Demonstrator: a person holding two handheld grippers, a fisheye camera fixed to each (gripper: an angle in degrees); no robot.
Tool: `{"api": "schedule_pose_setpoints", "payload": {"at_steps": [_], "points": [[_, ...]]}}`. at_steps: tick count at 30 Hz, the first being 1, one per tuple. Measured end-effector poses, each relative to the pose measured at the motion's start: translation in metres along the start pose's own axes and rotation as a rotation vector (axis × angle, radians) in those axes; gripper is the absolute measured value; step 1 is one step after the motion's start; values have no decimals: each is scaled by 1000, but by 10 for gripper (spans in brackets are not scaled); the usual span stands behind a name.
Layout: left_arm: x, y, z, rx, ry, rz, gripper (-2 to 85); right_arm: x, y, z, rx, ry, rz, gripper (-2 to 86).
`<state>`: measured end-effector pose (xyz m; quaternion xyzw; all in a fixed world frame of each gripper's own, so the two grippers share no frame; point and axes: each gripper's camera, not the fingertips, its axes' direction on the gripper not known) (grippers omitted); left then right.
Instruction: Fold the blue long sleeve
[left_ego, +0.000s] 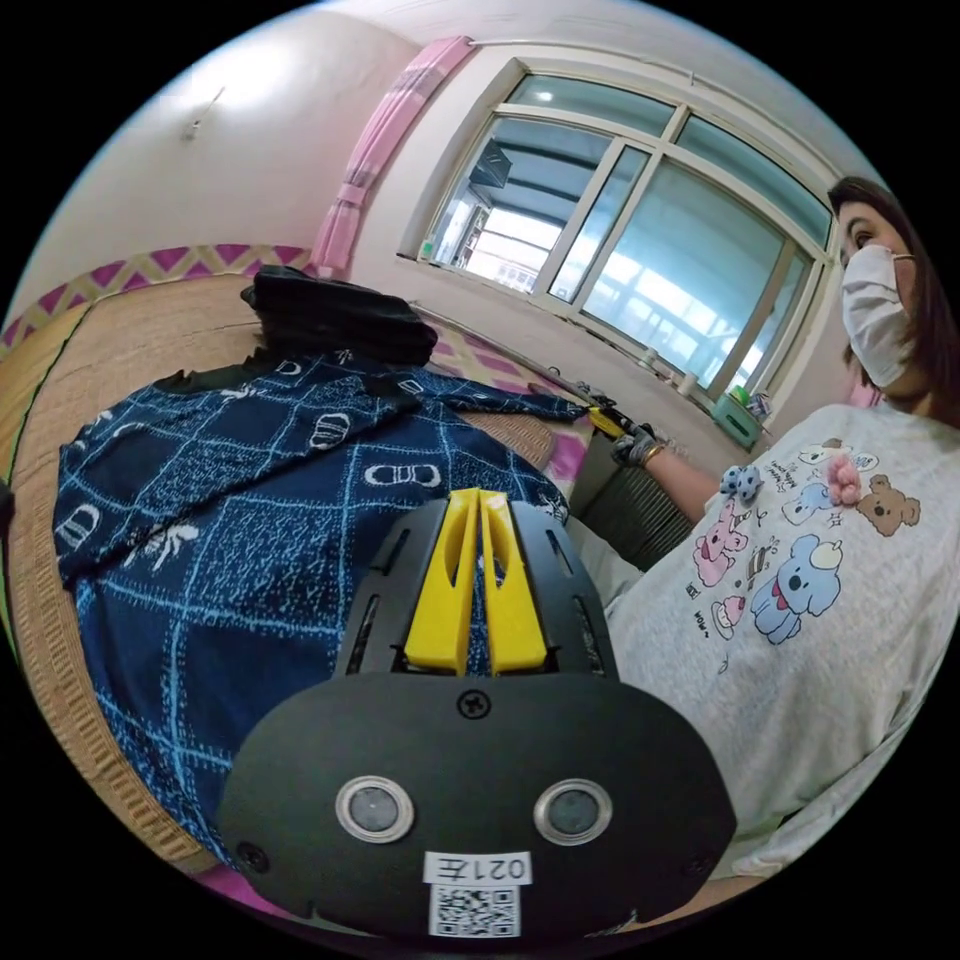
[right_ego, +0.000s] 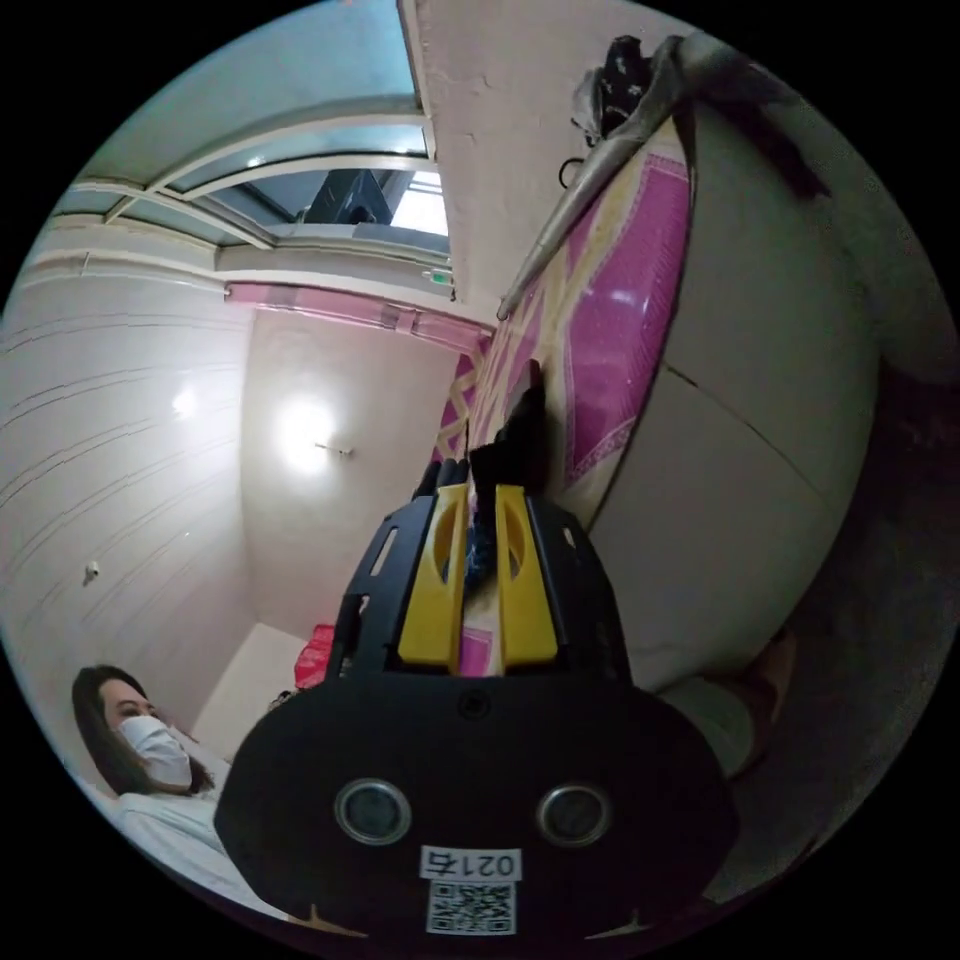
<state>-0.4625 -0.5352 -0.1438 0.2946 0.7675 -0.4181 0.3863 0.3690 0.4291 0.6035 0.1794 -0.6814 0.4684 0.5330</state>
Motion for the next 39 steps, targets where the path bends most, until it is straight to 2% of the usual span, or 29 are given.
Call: {"api": "schedule_pose_setpoints", "payload": {"at_steps": [4,6,8,11,13,15,20,23,25,26,28,30,32,33,38,39], "points": [[1,-27,21,-18,22,27,-9,-4,-17,16,-53,62,23,86],[-1,-42,31,-36,15,19,-9,-5,-23,16,-28,109,46,31],[-6,-64,46,-84,-34,-13,-8,-13,-24,12,2,76,27,19],[-15,-94,68,-142,-137,-31,1,-31,-26,14,-4,167,-65,13],[-17,-112,84,-158,-195,26,26,-20,-27,19,-42,220,-21,13],[-17,-131,104,-196,-267,104,54,-5,-22,11,-16,160,42,16],[-16,-161,158,-338,-404,355,83,-17,-6,-5,20,194,-14,17],[-29,-162,170,-433,-426,399,79,-22,5,-9,4,157,-31,14],[-41,-162,163,-431,-387,373,52,-26,11,-10,-5,130,-33,13],[-51,-163,151,-408,-389,325,19,-28,15,-11,-6,110,-34,12],[-68,-166,124,-338,-319,219,6,-34,20,-10,-12,84,-38,11],[-87,-167,73,-176,-223,97,-1,-45,27,-6,-14,61,-54,9],[-110,-158,-20,44,-186,-7,-6,-56,32,-2,-22,55,-77,8],[-115,-155,-45,87,-193,-19,-7,-64,35,3,-30,56,-94,8],[-156,-88,-310,400,-388,-123,-9,-91,54,32,-91,24,-138,5],[-160,-76,-339,427,-424,-140,-9,-97,60,42,-110,13,-143,5]]}}
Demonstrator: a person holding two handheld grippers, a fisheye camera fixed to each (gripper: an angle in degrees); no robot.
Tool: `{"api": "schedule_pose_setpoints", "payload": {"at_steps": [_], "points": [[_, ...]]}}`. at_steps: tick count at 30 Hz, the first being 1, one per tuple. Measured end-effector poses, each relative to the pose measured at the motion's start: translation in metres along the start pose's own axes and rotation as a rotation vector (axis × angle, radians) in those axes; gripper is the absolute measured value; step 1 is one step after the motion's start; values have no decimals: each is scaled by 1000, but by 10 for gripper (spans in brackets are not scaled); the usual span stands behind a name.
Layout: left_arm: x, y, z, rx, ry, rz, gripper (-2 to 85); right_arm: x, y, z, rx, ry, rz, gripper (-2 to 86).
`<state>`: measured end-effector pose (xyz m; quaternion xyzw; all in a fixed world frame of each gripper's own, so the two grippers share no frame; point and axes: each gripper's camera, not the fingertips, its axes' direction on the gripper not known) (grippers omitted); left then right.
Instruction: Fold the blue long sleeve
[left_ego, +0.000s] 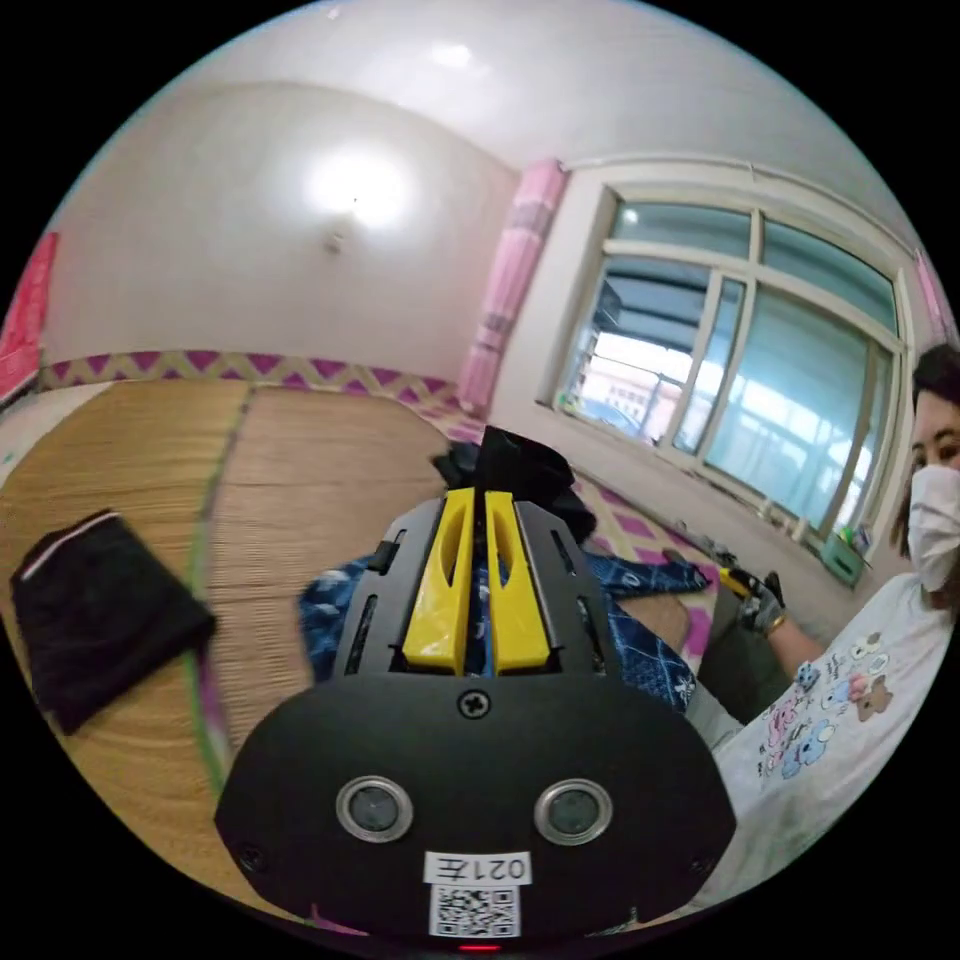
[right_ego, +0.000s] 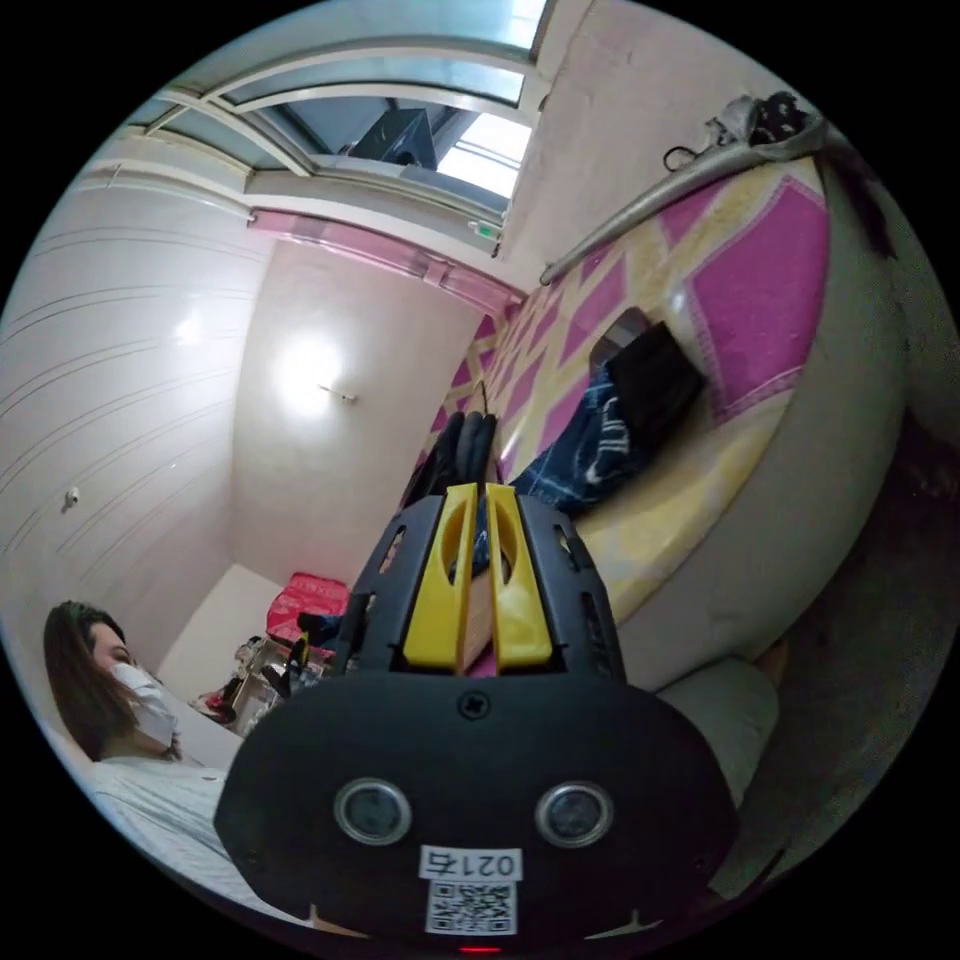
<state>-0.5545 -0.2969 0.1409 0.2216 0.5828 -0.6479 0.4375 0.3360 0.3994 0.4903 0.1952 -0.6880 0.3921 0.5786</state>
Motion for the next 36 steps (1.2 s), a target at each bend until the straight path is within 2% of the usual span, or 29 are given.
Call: {"api": "schedule_pose_setpoints", "payload": {"at_steps": [2,7,9,11,16,19,22,25,27,29,31,33,34,36], "points": [[-66,7,-103,88,-156,-74,-9,-8,7,16,-26,-15,-5,5],[-187,75,-274,230,-424,-338,-9,-28,28,64,-105,-66,3,3],[-228,114,-321,271,-465,-474,-9,-40,39,85,-148,-93,-4,3],[-273,167,-362,296,-429,-650,-8,-50,46,99,-178,-96,-18,2],[-315,231,-400,426,-300,-846,4,-69,61,128,-245,-114,-29,-1],[-326,247,-411,487,-239,-940,63,-77,69,144,-278,-129,-31,-3],[-329,245,-418,452,-285,-980,120,-83,78,156,-308,-142,-40,-4],[-338,235,-421,411,-349,-993,130,-84,85,164,-327,-151,-34,-5],[-350,227,-422,386,-392,-1029,119,-82,90,168,-341,-152,-25,-5],[-364,214,-423,381,-379,-1049,48,-81,93,170,-347,-156,-18,-5],[-362,197,-431,438,-347,-964,4,-80,96,170,-349,-163,-10,-5],[-354,186,-438,470,-364,-850,-4,-79,99,168,-347,-172,-12,-6],[-357,190,-436,421,-420,-883,-6,-79,100,168,-345,-170,-14,-6],[-375,218,-427,358,-387,-1056,-8,-74,104,166,-344,-161,-6,-6]]}}
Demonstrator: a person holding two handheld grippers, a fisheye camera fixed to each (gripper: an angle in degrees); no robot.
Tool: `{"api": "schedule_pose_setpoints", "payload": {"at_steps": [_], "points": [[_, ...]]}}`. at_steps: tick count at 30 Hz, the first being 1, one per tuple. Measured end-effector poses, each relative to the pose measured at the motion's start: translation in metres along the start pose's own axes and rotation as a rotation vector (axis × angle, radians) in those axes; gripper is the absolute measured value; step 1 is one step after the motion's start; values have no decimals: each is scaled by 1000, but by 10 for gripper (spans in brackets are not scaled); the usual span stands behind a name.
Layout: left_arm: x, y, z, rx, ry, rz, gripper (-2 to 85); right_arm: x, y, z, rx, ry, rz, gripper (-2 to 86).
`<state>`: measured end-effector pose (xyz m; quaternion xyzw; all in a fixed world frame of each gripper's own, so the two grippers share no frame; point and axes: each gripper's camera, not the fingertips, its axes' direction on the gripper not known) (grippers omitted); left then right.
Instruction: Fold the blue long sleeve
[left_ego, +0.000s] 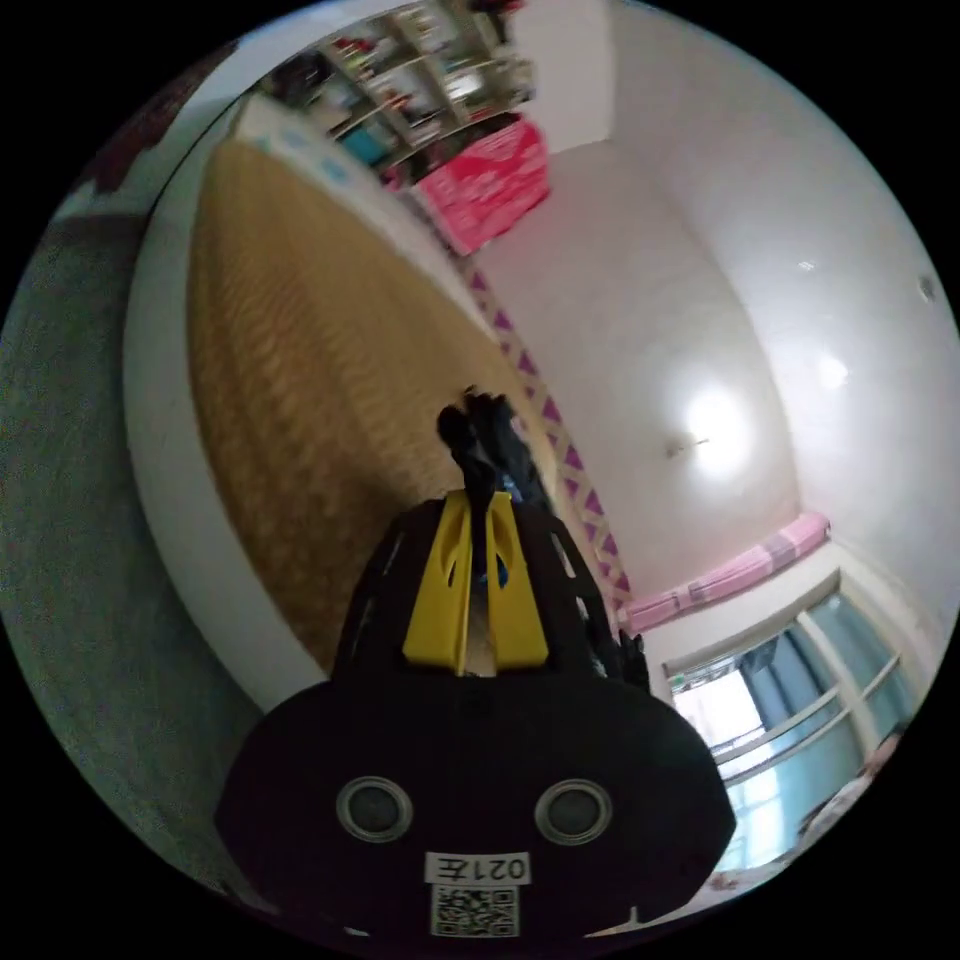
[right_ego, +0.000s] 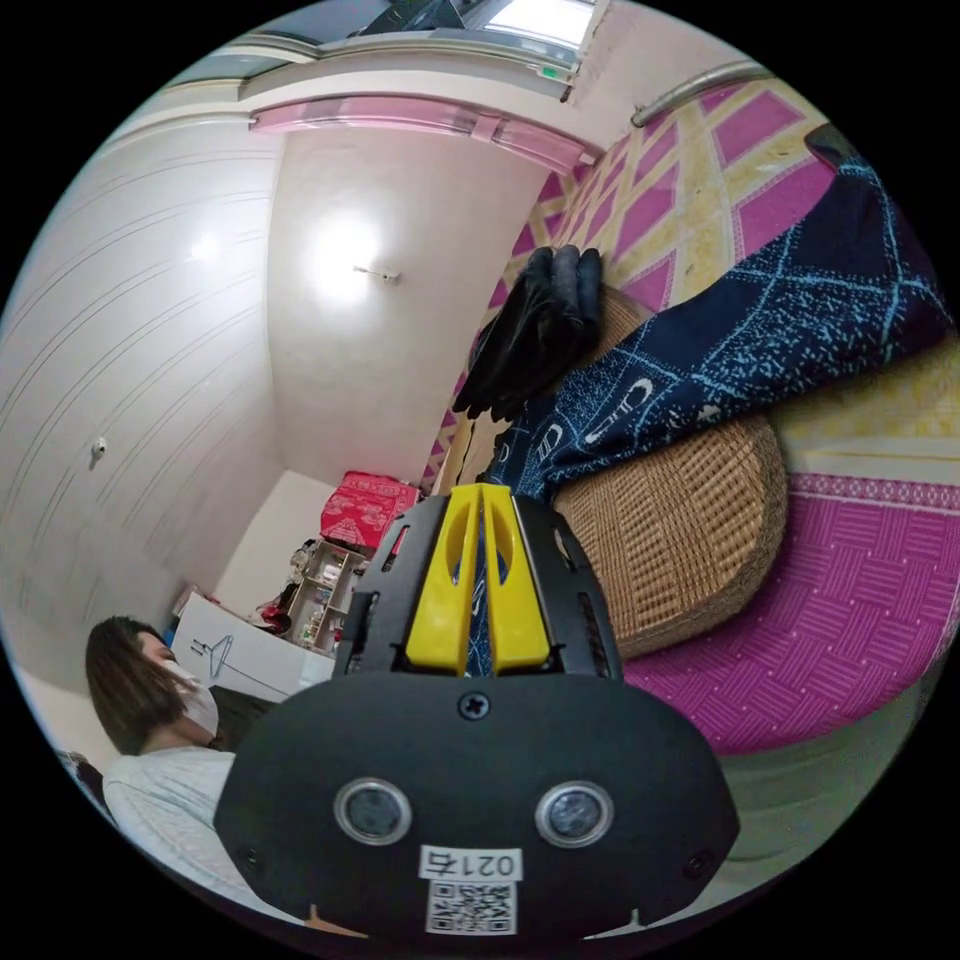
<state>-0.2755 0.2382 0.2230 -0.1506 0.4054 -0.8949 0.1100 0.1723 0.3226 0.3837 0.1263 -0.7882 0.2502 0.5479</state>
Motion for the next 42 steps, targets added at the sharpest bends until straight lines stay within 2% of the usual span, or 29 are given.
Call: {"api": "schedule_pose_setpoints", "payload": {"at_steps": [3,12,15,21,26,30,32,34,38,42], "points": [[-25,12,4,9,94,-63,-7,9,3,1,2,-20,32,-6],[2,33,32,-49,-6,-12,-8,5,11,15,-43,52,-19,-5],[40,48,38,-28,3,65,-9,-6,17,22,-84,127,-115,-5],[220,108,71,-57,119,425,-9,-41,28,39,-178,282,-377,-6],[413,233,153,-197,249,767,-9,-37,31,33,-170,218,-378,-6],[507,348,229,-317,296,947,-9,-26,35,17,-172,221,-393,-6],[544,432,290,-415,320,1004,-9,-23,39,9,-172,242,-406,-6],[556,495,339,-501,316,1008,-9,-18,41,-1,-171,254,-409,-6],[540,645,453,-689,170,1033,-9,-4,46,-26,-145,264,-386,-5],[523,727,504,-771,118,1078,-9,12,49,-47,-127,275,-356,-5]]}}
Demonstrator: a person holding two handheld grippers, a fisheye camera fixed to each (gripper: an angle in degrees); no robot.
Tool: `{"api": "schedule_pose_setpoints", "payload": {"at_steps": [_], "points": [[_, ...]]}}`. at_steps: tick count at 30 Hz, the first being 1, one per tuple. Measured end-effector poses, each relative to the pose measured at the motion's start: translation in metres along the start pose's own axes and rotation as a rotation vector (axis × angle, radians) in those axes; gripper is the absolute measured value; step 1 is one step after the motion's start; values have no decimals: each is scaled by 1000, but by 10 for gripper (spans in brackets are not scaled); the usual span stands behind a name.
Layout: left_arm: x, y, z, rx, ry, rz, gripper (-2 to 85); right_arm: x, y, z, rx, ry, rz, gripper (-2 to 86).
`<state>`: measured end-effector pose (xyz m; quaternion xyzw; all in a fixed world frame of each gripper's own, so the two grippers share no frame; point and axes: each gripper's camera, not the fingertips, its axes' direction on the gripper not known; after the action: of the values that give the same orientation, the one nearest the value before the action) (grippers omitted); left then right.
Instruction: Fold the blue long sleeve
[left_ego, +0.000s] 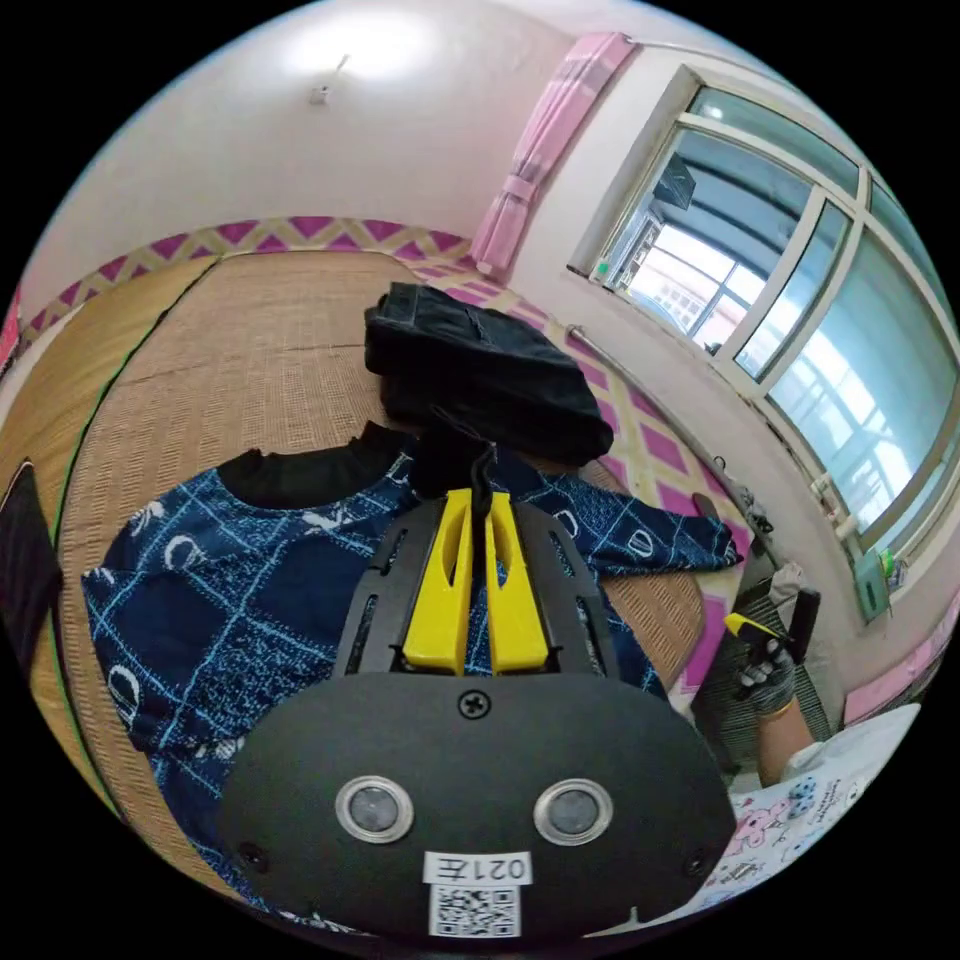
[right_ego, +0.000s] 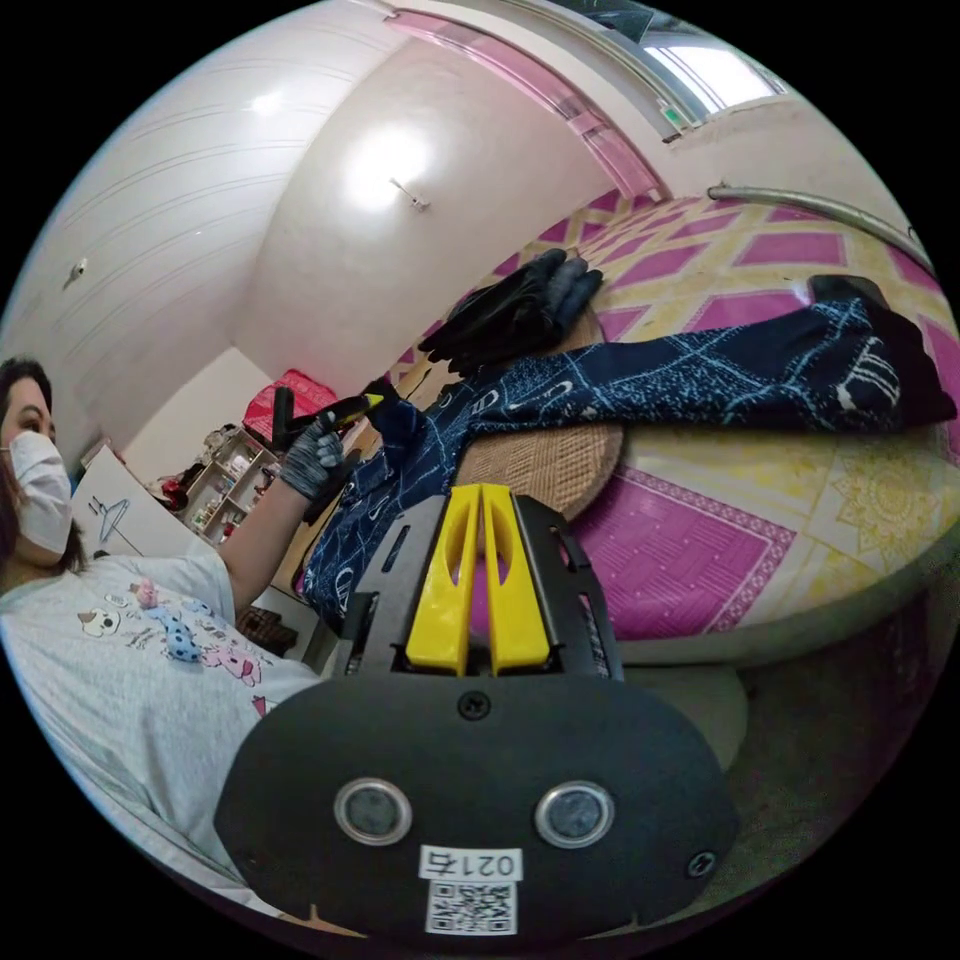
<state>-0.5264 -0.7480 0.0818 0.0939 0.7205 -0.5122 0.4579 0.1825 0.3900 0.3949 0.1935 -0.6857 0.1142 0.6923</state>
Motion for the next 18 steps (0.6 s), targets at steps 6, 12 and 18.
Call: {"api": "schedule_pose_setpoints", "payload": {"at_steps": [6,12,18], "points": [[71,-13,77,-51,-43,128,-1,19,1,-8,1,27,22,-5],[74,0,181,-228,161,138,55,24,-6,-13,19,-22,20,-5],[34,-3,155,7,398,35,63,38,-12,-21,12,18,24,-5]]}}
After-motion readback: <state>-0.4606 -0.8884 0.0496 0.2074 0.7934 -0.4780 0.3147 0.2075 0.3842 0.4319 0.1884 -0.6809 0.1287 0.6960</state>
